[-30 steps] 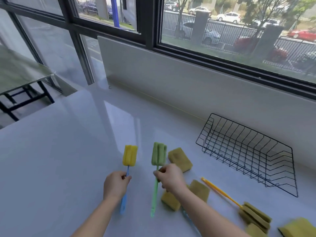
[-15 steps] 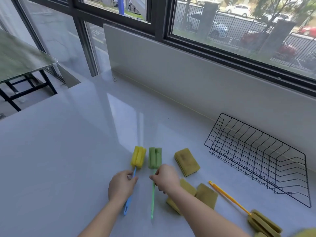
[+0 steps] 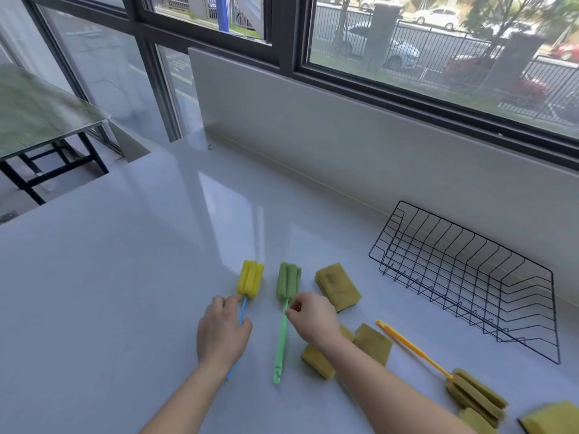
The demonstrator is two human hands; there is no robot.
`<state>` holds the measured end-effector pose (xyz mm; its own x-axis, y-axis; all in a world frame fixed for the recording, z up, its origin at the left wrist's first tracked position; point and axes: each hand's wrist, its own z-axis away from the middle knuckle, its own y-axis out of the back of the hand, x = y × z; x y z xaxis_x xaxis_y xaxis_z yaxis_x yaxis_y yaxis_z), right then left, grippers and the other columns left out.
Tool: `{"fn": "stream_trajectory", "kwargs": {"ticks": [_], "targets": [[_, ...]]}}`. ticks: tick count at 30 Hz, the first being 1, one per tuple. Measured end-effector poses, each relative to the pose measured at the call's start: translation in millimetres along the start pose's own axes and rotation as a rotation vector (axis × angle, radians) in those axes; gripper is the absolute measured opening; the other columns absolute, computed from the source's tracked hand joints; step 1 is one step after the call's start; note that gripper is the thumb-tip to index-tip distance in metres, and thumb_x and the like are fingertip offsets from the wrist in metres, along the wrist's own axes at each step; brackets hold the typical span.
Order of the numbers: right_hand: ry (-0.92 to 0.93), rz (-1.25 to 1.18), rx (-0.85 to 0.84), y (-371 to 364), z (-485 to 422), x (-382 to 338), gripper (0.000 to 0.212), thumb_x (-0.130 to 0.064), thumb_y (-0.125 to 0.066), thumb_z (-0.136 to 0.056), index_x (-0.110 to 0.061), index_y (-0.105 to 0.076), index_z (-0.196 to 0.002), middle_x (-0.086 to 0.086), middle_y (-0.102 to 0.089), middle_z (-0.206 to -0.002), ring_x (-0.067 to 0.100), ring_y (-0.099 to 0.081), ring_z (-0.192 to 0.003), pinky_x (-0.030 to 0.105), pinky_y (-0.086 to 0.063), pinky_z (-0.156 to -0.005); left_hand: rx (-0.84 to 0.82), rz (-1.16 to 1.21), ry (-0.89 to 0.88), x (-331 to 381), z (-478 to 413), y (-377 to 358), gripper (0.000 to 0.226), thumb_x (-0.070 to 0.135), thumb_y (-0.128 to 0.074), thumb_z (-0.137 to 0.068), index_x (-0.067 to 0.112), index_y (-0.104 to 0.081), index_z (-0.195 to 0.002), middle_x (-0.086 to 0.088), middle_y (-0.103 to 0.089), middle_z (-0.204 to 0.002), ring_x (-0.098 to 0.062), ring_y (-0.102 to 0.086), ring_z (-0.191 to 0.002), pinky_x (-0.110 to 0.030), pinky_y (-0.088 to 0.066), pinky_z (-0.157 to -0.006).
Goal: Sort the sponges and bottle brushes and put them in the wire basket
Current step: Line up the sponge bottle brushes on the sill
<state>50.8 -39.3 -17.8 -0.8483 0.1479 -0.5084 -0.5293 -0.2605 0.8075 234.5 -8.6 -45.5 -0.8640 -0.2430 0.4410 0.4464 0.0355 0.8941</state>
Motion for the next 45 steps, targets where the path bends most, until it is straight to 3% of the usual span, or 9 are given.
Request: {"fn": "stream_trajectory", "kwargs": {"ticks": [7,16,21,24,27,31,33,40,45], "targets": [[-0.039,-0.107,0.060,15.3,19.4,20.2,0.012,-0.027,-0.063,-0.090,-0.018,-0.072,-0.089,-0.003,-0.074,-0.088,0.019,-0.067,-0.086,0.033,-0.055,-0.072,0.041,-0.026,-0.209,26.1,18.0,-1.3,0.037,0.025,-0.066,-0.083,0.015,-0.064,-0.119,-0.006,-0.060,-0.109,-0.030,-0.058,-0.100,-0.040,-0.047,-0.082],[-0.113,-0.125,0.198,53.3,53.4,69.9,0.015,-0.031,-0.064,-0.088,-0.020,-0.073,-0.089,-0.002,-0.075,-0.090,0.021,-0.068,-0.087,0.033,-0.055,-0.074,-0.020,0.000,-0.410,74.0,48.2,-17.0,0.034,0.026,-0.066,-0.084,0.016,-0.064,-0.117,-0.005,-0.060,-0.105,-0.028,-0.058,-0.096,-0.040,-0.048,-0.079],[-0.222,-0.099,0.258,73.7,71.2,118.8,0.014,-0.031,-0.064,-0.088,-0.020,-0.072,-0.088,0.000,-0.075,-0.090,0.023,-0.068,-0.088,0.034,-0.054,-0.073,-0.082,-0.022,-0.639,101.9,77.7,-29.0,0.028,0.027,-0.067,-0.081,0.019,-0.065,-0.108,-0.002,-0.059,-0.096,-0.025,-0.059,-0.086,-0.039,-0.051,-0.072],[-0.291,-0.052,0.263,81.7,81.7,153.4,0.014,-0.031,-0.062,-0.089,-0.022,-0.072,-0.088,0.001,-0.075,-0.090,0.026,-0.067,-0.088,0.034,-0.051,-0.071,-0.221,-0.012,-0.825,118.2,102.4,-44.9,0.030,0.033,-0.058,-0.086,0.020,-0.063,-0.112,-0.001,-0.059,-0.099,-0.023,-0.057,-0.094,-0.039,-0.050,-0.079],[-0.333,0.023,0.252,86.9,89.6,183.8,0.016,-0.031,-0.061,-0.091,-0.021,-0.072,-0.087,0.001,-0.075,-0.089,0.027,-0.067,-0.087,0.032,-0.051,-0.068,-0.377,-0.103,-0.991,132.4,123.7,-61.1,0.029,0.031,-0.056,-0.086,0.018,-0.065,-0.110,-0.003,-0.060,-0.098,-0.026,-0.057,-0.095,-0.039,-0.050,-0.077],[-0.328,0.083,0.240,91.1,89.1,208.6,0.018,-0.024,-0.058,-0.094,-0.017,-0.073,-0.087,0.001,-0.076,-0.088,0.025,-0.067,-0.083,0.029,-0.046,-0.062,-0.397,-0.291,-1.173,150.4,140.8,-70.3,0.016,0.032,-0.075,-0.064,0.027,-0.070,-0.078,0.007,-0.059,-0.073,-0.017,-0.059,-0.068,-0.027,-0.047,-0.051],[-0.315,0.112,0.232,93.6,83.8,214.6,0.019,-0.023,-0.056,-0.094,-0.016,-0.073,-0.086,0.002,-0.075,-0.087,0.025,-0.066,-0.080,0.029,-0.046,-0.059,-0.357,-0.387,-1.221,156.7,143.6,-74.8,0.015,0.032,-0.077,-0.056,0.027,-0.066,-0.065,0.009,-0.054,-0.067,-0.015,-0.055,-0.062,-0.028,-0.041,-0.045],[-0.261,0.209,0.074,106.6,52.1,217.9,0.015,-0.021,-0.061,-0.089,-0.014,-0.074,-0.093,0.006,-0.075,-0.095,0.029,-0.068,-0.090,0.033,-0.053,-0.069,-0.390,-0.587,-1.263,171.7,145.5,-84.4,0.029,0.026,-0.083,-0.050,0.025,-0.054,-0.052,0.008,-0.047,-0.060,-0.014,-0.048,-0.058,-0.026,-0.032,-0.043],[-0.177,0.268,-0.044,108.2,30.5,214.9,0.024,-0.033,-0.070,-0.089,-0.018,-0.071,-0.107,0.004,-0.070,-0.110,0.028,-0.065,-0.102,0.033,-0.048,-0.073,-0.452,-0.675,-1.279,168.2,148.6,-88.4,0.031,0.028,-0.083,-0.045,0.025,-0.053,-0.050,0.011,-0.046,-0.054,-0.012,-0.048,-0.057,-0.025,-0.027,-0.042]]}}
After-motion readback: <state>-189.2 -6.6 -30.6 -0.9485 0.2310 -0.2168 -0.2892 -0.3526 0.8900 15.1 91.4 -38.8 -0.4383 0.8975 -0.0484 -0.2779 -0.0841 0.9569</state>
